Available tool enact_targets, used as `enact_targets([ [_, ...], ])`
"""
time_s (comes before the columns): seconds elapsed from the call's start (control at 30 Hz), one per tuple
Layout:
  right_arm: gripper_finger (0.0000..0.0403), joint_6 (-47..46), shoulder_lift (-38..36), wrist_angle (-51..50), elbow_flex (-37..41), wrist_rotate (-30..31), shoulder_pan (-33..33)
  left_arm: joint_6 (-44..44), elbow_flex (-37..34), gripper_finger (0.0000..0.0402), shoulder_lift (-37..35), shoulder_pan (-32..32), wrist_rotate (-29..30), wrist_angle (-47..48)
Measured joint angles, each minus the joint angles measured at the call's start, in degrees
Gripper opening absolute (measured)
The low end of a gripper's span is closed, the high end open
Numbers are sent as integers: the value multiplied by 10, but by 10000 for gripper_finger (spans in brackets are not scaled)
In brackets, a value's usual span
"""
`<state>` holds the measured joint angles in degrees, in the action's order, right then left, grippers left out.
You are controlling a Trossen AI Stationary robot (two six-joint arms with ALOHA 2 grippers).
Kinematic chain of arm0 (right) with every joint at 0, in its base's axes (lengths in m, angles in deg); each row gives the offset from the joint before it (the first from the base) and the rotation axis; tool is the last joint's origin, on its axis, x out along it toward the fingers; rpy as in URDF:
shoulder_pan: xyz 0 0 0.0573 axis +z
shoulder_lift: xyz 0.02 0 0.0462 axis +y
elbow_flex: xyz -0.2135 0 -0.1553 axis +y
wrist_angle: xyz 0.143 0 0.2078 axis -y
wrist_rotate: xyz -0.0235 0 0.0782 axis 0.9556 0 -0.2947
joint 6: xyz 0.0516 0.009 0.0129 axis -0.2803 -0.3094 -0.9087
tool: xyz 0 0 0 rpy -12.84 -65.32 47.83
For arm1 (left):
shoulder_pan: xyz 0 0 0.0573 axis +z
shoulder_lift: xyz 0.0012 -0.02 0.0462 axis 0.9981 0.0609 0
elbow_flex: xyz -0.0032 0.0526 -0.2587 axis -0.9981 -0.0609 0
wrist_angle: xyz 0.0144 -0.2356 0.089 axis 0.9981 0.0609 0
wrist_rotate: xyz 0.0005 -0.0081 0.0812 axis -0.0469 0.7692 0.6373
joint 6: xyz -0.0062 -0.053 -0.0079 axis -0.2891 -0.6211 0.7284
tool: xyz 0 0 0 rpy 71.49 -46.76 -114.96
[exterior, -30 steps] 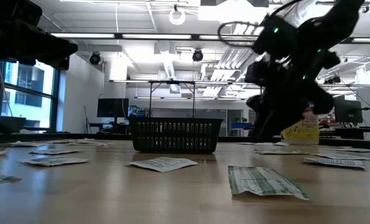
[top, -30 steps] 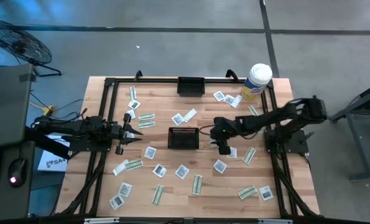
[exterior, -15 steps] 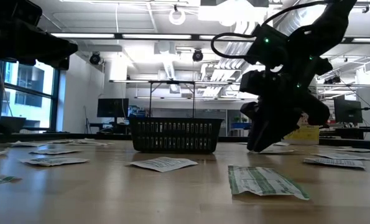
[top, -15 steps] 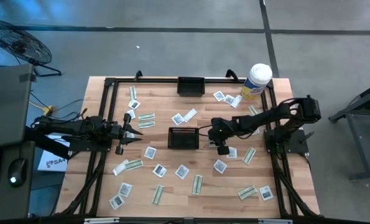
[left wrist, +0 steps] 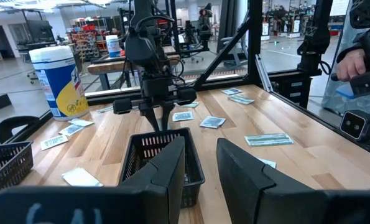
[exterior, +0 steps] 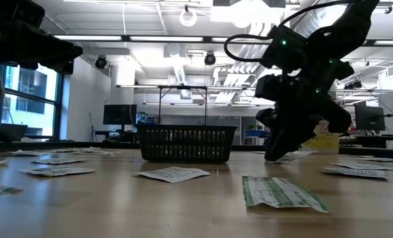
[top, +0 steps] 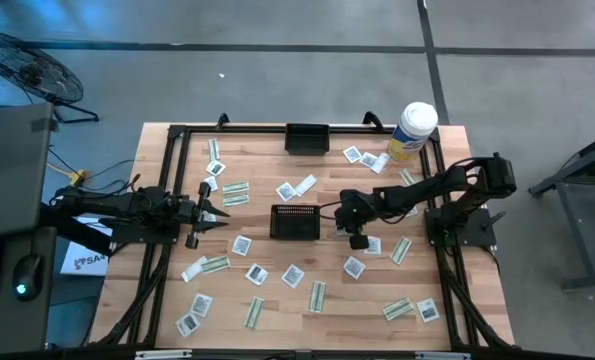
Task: Pick & Place First Aid Supplies
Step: Put the bandage into the bottom black basket
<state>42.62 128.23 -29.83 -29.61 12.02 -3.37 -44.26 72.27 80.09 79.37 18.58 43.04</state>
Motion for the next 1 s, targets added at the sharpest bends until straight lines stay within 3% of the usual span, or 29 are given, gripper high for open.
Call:
enact_targets([
  [0.17,3,0,0,-1,0,11,0,0,0,92,0,0,0,0],
  [0.53,3,-9,-57,-40,-7,43,2,0,0,92,0,0,0,0],
  [0.8,2,-25,-100,-145,-102,129,41,0,0,92,0,0,0,0],
  [1.0,2,-24,-88,-146,-183,147,69,0,0,92,0,0,0,0],
])
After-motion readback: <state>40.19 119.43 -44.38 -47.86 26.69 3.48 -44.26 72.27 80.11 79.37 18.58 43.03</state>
